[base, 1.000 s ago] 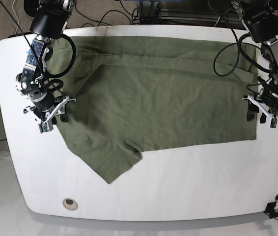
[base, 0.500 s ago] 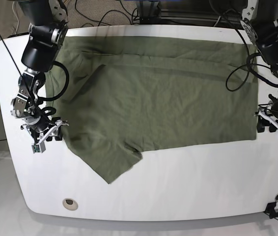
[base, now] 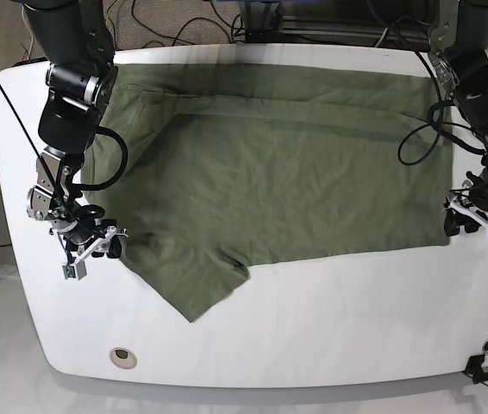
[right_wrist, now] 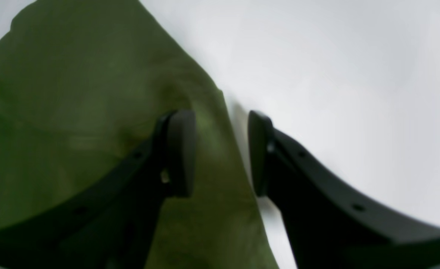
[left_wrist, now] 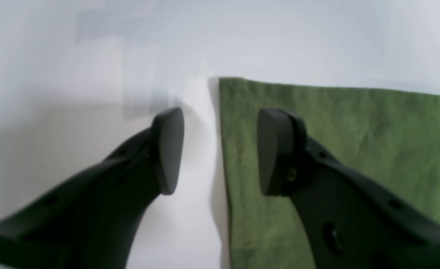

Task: Fold the T-shirt properly
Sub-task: 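Release the edge and move both grippers down along the shirt sides, then close both grippers on the shirt's side edges near the hem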

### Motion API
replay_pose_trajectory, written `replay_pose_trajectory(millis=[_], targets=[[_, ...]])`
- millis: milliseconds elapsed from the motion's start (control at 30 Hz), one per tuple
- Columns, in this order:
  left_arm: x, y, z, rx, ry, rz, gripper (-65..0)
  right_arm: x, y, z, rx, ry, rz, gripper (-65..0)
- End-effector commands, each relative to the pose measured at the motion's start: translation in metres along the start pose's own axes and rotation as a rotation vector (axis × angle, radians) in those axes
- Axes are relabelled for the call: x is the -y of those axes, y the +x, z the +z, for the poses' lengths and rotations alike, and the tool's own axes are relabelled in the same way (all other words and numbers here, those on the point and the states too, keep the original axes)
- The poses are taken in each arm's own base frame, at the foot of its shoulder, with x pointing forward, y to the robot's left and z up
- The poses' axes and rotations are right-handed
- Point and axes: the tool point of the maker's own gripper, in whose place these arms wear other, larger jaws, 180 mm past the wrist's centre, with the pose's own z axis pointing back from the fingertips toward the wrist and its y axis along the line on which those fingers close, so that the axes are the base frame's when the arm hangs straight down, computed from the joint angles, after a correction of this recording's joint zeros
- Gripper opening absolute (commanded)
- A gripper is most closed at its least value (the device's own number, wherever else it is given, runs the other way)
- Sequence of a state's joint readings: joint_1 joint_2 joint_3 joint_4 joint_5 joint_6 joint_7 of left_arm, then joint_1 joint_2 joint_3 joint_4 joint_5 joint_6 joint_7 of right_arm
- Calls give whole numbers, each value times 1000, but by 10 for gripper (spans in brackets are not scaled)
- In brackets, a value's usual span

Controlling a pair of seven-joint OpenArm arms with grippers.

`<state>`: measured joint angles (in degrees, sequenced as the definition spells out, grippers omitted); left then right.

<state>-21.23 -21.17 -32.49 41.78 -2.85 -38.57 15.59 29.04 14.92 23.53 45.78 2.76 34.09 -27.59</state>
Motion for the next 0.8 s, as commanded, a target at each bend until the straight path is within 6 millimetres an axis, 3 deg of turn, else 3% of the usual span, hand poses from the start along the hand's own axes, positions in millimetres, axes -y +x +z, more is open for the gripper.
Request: replay_pose_trajectory(millis=[0,167,400,500,767], targets=[[-6,33,2,82,3,-3,-343,7,28,5,68,-9,7,-383],[-6,31,2,81,1,-1,-343,7,28,5,68,-10,7,-250],[-6,31,2,80,0,-3,-343,2,23,2,62,2,-1,-253],[-6,30,3,79,1,-3,-343,-7,11,-2,45,17,-11,-253],[-6,28,3,75,0,-2,-343,-23,7,-8,42,45,-24,-253]])
